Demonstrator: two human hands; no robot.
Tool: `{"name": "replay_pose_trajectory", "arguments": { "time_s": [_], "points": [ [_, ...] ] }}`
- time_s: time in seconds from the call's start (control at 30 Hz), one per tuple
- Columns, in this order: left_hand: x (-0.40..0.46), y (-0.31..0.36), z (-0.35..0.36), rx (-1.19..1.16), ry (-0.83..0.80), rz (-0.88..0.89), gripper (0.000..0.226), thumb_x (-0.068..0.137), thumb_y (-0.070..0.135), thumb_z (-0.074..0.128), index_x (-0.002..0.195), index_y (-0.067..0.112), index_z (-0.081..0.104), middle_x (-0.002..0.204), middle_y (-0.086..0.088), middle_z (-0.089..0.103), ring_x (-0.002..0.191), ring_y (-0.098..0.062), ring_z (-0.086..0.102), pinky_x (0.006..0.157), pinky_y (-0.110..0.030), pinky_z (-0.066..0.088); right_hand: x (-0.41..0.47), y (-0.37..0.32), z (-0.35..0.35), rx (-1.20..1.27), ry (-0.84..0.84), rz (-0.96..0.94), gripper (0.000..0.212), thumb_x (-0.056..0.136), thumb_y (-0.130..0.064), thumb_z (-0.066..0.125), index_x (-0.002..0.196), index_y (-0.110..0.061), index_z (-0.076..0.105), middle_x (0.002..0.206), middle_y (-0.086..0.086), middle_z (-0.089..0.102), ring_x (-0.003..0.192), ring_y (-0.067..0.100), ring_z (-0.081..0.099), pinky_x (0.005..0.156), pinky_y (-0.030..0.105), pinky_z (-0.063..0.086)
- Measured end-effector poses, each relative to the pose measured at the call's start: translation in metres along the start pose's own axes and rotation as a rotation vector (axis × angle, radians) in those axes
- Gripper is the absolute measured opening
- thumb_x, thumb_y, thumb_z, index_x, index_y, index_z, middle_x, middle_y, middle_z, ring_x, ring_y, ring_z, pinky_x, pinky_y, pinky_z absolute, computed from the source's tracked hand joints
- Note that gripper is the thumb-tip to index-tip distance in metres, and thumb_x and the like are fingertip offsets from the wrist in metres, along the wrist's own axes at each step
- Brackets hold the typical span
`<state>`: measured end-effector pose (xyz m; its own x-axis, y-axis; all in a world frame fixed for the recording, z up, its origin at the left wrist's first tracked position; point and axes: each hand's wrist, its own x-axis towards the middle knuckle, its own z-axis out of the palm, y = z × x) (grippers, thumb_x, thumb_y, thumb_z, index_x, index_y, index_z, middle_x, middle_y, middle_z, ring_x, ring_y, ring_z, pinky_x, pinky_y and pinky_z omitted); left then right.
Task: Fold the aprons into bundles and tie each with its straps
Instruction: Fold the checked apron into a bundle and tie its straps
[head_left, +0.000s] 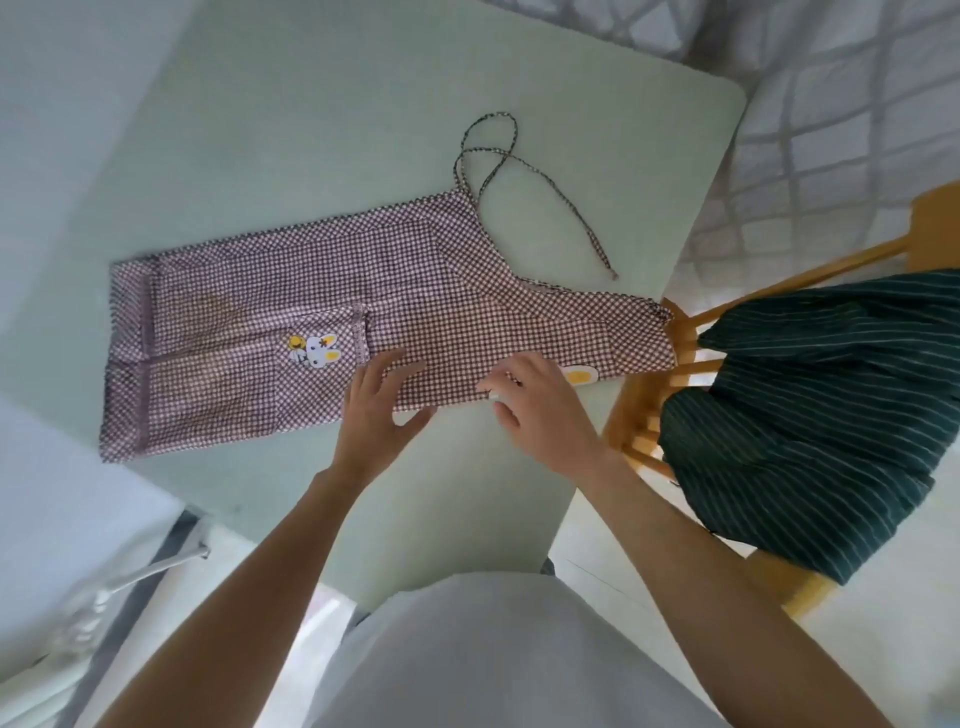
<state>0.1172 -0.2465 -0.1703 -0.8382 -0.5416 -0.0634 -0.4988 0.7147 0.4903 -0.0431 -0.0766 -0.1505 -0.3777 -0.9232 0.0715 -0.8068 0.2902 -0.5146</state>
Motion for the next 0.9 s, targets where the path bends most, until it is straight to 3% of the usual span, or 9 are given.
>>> {"name": "replay_pose_trajectory", "arguments": {
  "time_s": [0.13,0.27,0.4,0.5,0.6,0.73,0.83,0.9],
  "points": [
    [-0.049,-0.056,-0.028,0.079,0.036,-0.172,0.057,0.070,0.020,0.079,0.122,0.015,0.056,0.130,-0.010,0.050,0.117,-0.030,0.046,0.095,-0.048,0.041,0.021,-0.050,0.044,-0.033,-0.105,-0.140,0.036,0.073,-0.016,0.071,0.108,-0.013,0.062,0.098,0.002,0.064,0.097,0.024,0.054,0.087,0.040,0.045],
    [-0.081,-0.116,-0.061,0.112,-0.029,-0.339,0.054,0.074,0.015,0.075,0.124,0.015,0.056,0.130,-0.008,0.052,0.119,-0.030,0.048,0.094,-0.051,0.042,0.050,-0.086,0.079,-0.170,-0.171,-0.138,0.055,0.072,-0.026,0.074,0.123,-0.015,0.055,0.093,0.000,0.067,0.093,0.022,0.057,0.085,0.038,0.044],
    [-0.086,-0.157,-0.085,0.199,-0.069,-0.214,0.042,0.072,0.015,0.076,0.112,0.017,0.065,0.120,-0.006,0.059,0.115,-0.032,0.050,0.099,-0.054,0.036,0.068,-0.094,0.100,-0.292,-0.117,-0.097,0.024,0.073,-0.019,0.073,0.095,-0.015,0.066,0.080,0.002,0.063,0.077,0.024,0.057,0.068,0.036,0.047],
    [-0.084,-0.177,-0.096,0.238,-0.091,-0.186,0.039,0.072,0.021,0.077,0.109,0.017,0.066,0.122,-0.006,0.058,0.117,-0.032,0.048,0.102,-0.058,0.035,0.066,-0.090,0.106,-0.290,-0.078,-0.071,0.015,0.073,-0.008,0.069,0.086,-0.012,0.064,0.077,0.004,0.062,0.075,0.025,0.056,0.067,0.035,0.047],
    [-0.086,-0.197,-0.108,0.164,-0.110,-0.218,0.043,0.075,0.024,0.075,0.116,0.016,0.062,0.126,-0.006,0.056,0.119,-0.030,0.048,0.095,-0.053,0.044,0.063,-0.092,0.107,-0.212,-0.041,-0.024,0.007,0.081,-0.010,0.061,0.087,-0.011,0.064,0.082,0.003,0.064,0.079,0.026,0.056,0.070,0.035,0.045],
    [-0.087,-0.213,-0.119,0.132,-0.066,-0.169,0.032,0.075,0.015,0.074,0.106,0.013,0.065,0.117,-0.004,0.062,0.109,-0.027,0.058,0.080,-0.044,0.055,0.057,-0.102,0.099,-0.134,-0.050,0.042,0.028,0.090,-0.025,0.039,0.090,-0.011,0.064,0.088,0.001,0.064,0.082,0.022,0.053,0.071,0.034,0.043],
    [-0.087,-0.218,-0.121,0.156,-0.008,-0.120,0.020,0.079,0.012,0.070,0.099,0.012,0.068,0.107,-0.004,0.068,0.097,-0.026,0.065,0.070,-0.038,0.056,0.046,-0.105,0.099,-0.179,-0.043,0.062,0.027,0.091,-0.026,0.040,0.093,-0.012,0.063,0.089,0.000,0.062,0.083,0.023,0.053,0.070,0.037,0.045],
    [-0.086,-0.222,-0.125,0.155,0.033,-0.100,0.014,0.083,0.013,0.067,0.096,0.010,0.070,0.099,-0.005,0.071,0.089,-0.026,0.068,0.067,-0.037,0.056,0.041,-0.112,0.102,-0.220,-0.059,0.084,0.026,0.087,-0.028,0.053,0.108,-0.014,0.060,0.103,0.002,0.062,0.093,0.025,0.054,0.078,0.037,0.045]
  ]
}}
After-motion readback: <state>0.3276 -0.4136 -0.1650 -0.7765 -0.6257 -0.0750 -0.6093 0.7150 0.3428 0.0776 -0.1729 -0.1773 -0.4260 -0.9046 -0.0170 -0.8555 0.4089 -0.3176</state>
